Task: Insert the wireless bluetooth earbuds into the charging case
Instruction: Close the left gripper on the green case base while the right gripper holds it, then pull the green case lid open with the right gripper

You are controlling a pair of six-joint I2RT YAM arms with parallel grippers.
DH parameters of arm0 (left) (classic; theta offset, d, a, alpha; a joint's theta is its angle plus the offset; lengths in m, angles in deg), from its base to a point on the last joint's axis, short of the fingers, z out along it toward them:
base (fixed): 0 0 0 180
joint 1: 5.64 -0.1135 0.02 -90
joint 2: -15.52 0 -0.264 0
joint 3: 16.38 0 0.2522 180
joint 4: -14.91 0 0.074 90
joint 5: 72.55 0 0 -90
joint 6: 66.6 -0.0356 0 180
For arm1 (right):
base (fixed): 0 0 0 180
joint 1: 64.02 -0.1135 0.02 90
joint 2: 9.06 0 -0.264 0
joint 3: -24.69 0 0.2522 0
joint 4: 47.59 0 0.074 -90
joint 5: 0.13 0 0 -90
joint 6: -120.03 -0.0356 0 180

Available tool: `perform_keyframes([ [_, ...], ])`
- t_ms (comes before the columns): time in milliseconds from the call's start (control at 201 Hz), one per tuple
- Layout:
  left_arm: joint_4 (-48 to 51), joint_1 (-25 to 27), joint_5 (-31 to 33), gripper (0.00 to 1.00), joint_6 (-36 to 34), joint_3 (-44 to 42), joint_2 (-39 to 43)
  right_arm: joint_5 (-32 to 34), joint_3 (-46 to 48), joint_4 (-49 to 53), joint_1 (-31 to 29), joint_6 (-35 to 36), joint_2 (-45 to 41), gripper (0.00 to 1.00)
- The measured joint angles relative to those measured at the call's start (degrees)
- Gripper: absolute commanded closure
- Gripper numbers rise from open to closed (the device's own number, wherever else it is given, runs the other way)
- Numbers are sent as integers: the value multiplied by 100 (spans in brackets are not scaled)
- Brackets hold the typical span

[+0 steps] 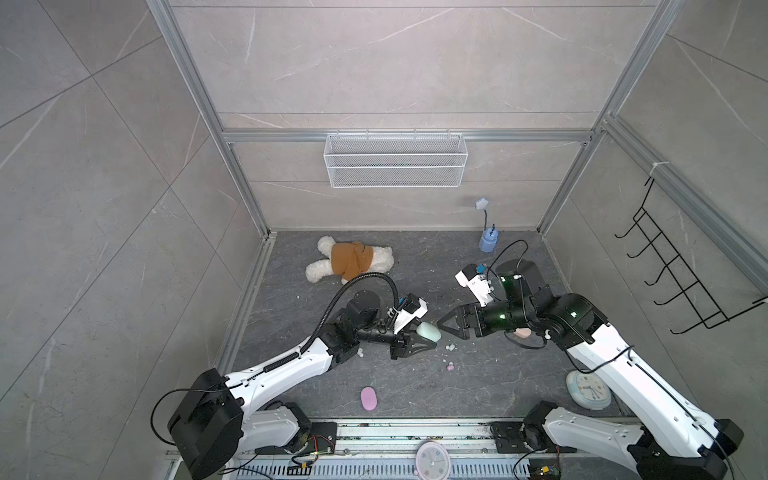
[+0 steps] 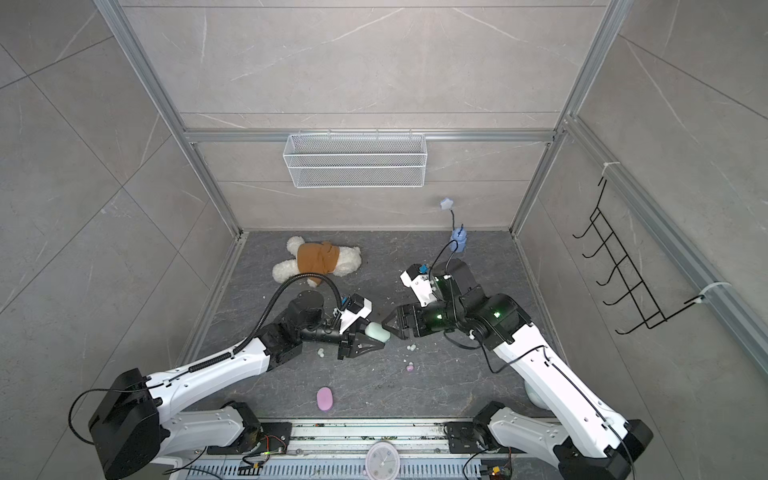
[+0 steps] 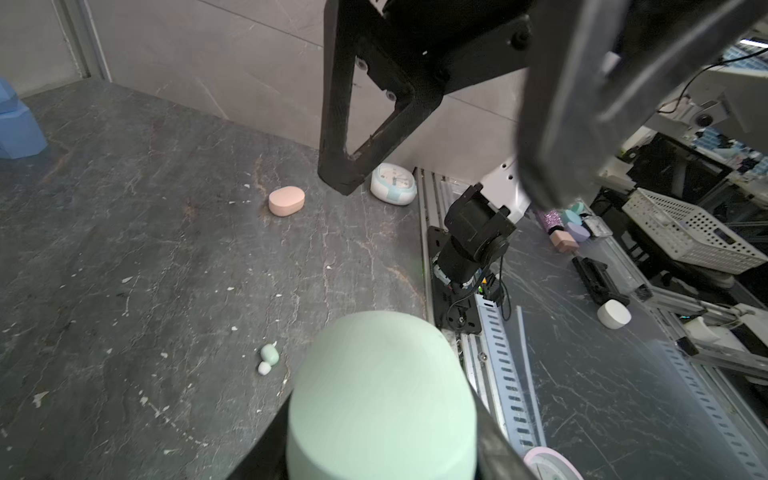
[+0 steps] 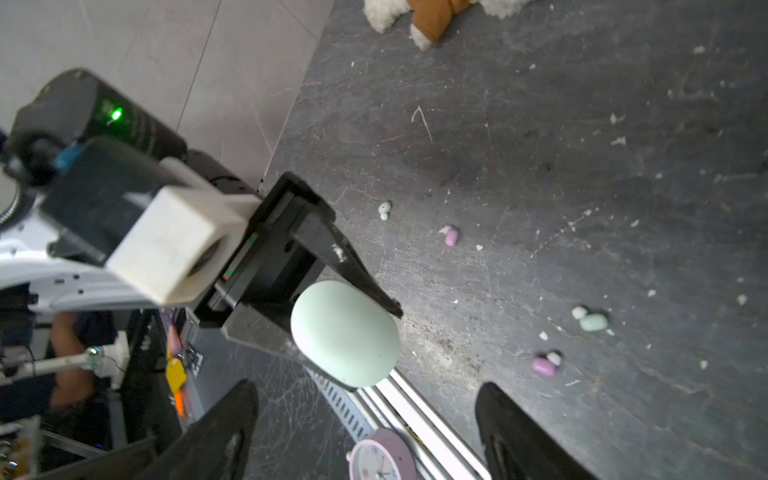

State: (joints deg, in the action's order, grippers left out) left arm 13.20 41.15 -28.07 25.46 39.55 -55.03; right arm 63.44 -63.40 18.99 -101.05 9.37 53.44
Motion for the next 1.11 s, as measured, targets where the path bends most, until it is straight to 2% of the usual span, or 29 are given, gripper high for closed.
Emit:
perform_keyframes([
  [194,-341,0,-304,76,356,-2,-52,579,-155,310,-570,555,42,16],
  [403,-472,0,-516,76,544,-2,-70,1056,-186,413,-938,776,310,16],
  [806,-426,-24,-549,76,551,-2,-68,1539,-271,446,-1012,820,402,16],
  [1110,-293,-31,-588,76,551,-15,-37,2382,-455,490,-979,566,345,16],
])
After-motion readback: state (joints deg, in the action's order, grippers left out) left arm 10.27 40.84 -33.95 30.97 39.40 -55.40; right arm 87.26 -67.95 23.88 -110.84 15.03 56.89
